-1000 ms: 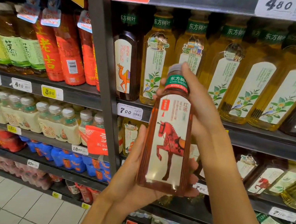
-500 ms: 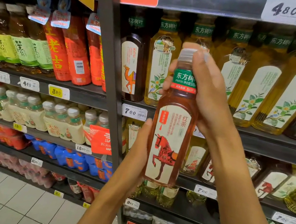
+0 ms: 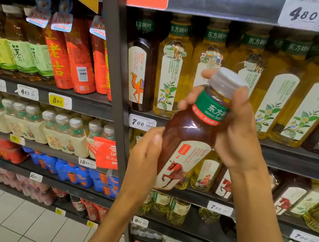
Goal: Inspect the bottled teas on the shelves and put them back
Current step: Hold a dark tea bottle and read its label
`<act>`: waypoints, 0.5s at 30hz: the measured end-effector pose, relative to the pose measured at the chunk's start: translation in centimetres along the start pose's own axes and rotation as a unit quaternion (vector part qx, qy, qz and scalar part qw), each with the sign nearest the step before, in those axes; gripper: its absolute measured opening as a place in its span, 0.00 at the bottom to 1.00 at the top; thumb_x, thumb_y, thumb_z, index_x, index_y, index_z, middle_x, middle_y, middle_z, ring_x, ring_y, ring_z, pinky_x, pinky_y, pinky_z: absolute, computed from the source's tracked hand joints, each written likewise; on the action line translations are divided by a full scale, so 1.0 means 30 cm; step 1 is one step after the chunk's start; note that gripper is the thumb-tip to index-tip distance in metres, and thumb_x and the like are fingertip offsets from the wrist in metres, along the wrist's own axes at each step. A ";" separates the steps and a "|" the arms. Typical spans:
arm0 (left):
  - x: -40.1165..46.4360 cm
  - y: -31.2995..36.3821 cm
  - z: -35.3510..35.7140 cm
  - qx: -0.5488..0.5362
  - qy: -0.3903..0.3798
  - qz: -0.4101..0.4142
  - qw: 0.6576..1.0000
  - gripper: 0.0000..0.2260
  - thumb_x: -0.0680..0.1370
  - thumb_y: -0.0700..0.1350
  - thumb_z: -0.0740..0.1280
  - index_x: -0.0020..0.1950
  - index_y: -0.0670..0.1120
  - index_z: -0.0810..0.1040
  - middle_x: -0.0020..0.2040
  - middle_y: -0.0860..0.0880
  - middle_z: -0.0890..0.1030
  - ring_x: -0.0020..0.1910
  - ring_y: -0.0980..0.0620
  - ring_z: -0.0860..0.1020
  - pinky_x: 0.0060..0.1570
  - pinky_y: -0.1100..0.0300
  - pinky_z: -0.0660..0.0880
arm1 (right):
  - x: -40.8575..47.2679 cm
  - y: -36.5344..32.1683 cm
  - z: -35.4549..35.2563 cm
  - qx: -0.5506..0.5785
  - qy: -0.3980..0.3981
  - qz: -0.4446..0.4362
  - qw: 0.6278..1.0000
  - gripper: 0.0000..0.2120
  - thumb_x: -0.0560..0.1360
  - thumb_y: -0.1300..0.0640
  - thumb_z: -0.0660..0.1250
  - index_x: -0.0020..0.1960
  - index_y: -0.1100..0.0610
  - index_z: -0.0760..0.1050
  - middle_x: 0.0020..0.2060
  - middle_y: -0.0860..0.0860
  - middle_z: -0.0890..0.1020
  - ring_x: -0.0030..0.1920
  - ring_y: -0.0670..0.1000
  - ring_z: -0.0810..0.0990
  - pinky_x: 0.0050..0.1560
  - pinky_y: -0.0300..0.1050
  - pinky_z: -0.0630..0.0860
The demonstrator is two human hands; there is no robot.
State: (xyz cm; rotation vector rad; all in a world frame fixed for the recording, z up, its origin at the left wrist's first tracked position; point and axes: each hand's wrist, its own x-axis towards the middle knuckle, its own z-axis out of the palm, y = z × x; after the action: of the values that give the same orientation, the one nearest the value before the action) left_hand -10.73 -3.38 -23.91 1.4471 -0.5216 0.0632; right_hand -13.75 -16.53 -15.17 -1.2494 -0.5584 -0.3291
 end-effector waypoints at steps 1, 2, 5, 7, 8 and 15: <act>-0.006 0.002 0.007 0.011 -0.007 0.000 1.000 0.16 0.73 0.65 0.54 0.47 0.61 0.78 0.42 0.51 0.83 0.43 0.51 0.82 0.40 0.53 0.79 | 0.004 0.000 -0.004 0.027 0.019 0.003 0.999 0.28 0.68 0.37 0.68 0.58 0.56 0.72 0.40 0.51 0.81 0.43 0.51 0.81 0.46 0.45 0.78; -0.015 0.005 0.015 0.016 -0.024 -0.005 1.000 0.16 0.73 0.65 0.54 0.48 0.61 0.77 0.43 0.52 0.83 0.43 0.52 0.83 0.40 0.52 0.80 | 0.010 0.000 -0.010 0.039 0.042 0.005 0.998 0.28 0.68 0.37 0.67 0.57 0.57 0.72 0.39 0.51 0.81 0.42 0.51 0.80 0.44 0.44 0.78; -0.027 0.018 0.032 0.033 -0.109 -0.011 0.993 0.15 0.70 0.67 0.61 0.53 0.65 0.73 0.49 0.56 0.83 0.46 0.57 0.83 0.41 0.60 0.81 | 0.032 -0.001 -0.028 0.030 0.111 0.018 0.993 0.23 0.75 0.39 0.59 0.58 0.57 0.73 0.39 0.51 0.81 0.40 0.49 0.80 0.42 0.42 0.78; -0.016 0.037 0.041 0.039 -0.144 -0.024 0.988 0.17 0.67 0.65 0.66 0.55 0.67 0.71 0.52 0.62 0.81 0.51 0.61 0.81 0.44 0.65 0.79 | 0.048 -0.003 -0.040 0.003 0.139 0.027 0.990 0.19 0.79 0.43 0.55 0.58 0.56 0.73 0.41 0.51 0.82 0.40 0.48 0.81 0.40 0.41 0.79; -0.005 0.045 0.043 0.028 -0.152 -0.031 0.988 0.18 0.66 0.63 0.68 0.55 0.66 0.71 0.52 0.63 0.81 0.52 0.62 0.80 0.45 0.67 0.78 | 0.058 -0.006 -0.040 -0.031 0.150 0.029 0.988 0.19 0.80 0.43 0.54 0.59 0.56 0.72 0.42 0.50 0.83 0.41 0.48 0.82 0.39 0.41 0.79; 0.087 0.105 0.021 -0.018 -0.149 -0.022 0.988 0.20 0.68 0.62 0.67 0.59 0.61 0.72 0.53 0.63 0.82 0.55 0.60 0.80 0.48 0.68 0.77 | 0.156 -0.060 -0.018 -0.191 0.117 0.032 0.974 0.26 0.72 0.37 0.54 0.64 0.51 0.67 0.47 0.53 0.83 0.44 0.52 0.85 0.44 0.46 0.82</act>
State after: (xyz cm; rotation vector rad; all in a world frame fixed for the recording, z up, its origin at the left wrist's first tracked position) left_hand -9.70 -4.24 -20.00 1.4407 -0.7309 -0.2005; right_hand -10.75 -17.28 -11.20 -1.5690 -0.2563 -0.5395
